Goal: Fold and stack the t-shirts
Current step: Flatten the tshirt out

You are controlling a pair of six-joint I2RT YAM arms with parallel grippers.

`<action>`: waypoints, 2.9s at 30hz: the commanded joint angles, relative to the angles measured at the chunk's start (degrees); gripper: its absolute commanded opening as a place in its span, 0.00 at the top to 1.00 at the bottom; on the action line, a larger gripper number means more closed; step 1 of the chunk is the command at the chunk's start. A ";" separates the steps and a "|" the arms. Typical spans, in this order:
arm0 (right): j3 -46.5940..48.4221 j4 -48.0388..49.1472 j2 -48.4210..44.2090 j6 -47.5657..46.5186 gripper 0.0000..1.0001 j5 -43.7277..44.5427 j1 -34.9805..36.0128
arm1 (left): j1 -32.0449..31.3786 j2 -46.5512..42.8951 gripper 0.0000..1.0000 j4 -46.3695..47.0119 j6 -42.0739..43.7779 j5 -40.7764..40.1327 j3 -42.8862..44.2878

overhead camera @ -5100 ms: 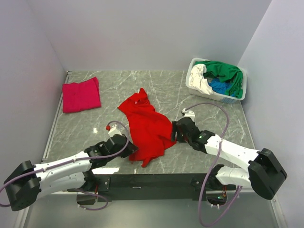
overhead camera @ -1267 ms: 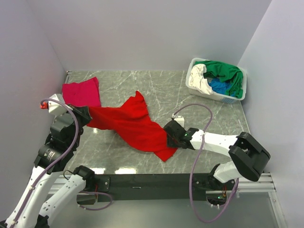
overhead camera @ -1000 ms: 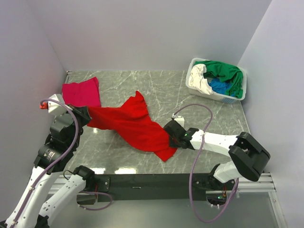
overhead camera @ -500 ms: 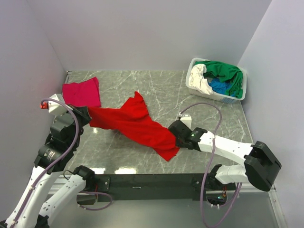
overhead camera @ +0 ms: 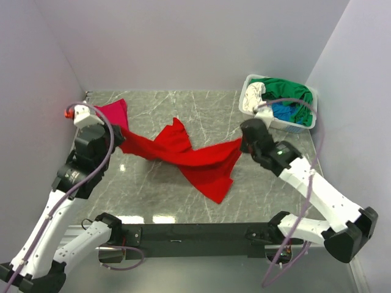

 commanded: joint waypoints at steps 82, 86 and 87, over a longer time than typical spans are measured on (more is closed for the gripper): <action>54.01 -13.79 -11.69 -21.88 1.00 -29.94 -11.99 | 15.88 12.17 0.99 -4.21 6.67 56.35 58.69; 59.90 -17.57 -13.98 -20.22 1.00 -32.95 -12.17 | 15.88 12.52 0.99 -9.42 5.62 56.96 70.37; 60.95 -18.53 -14.33 -20.04 1.00 -33.21 -12.17 | 15.88 12.43 0.99 -9.25 4.83 58.09 71.52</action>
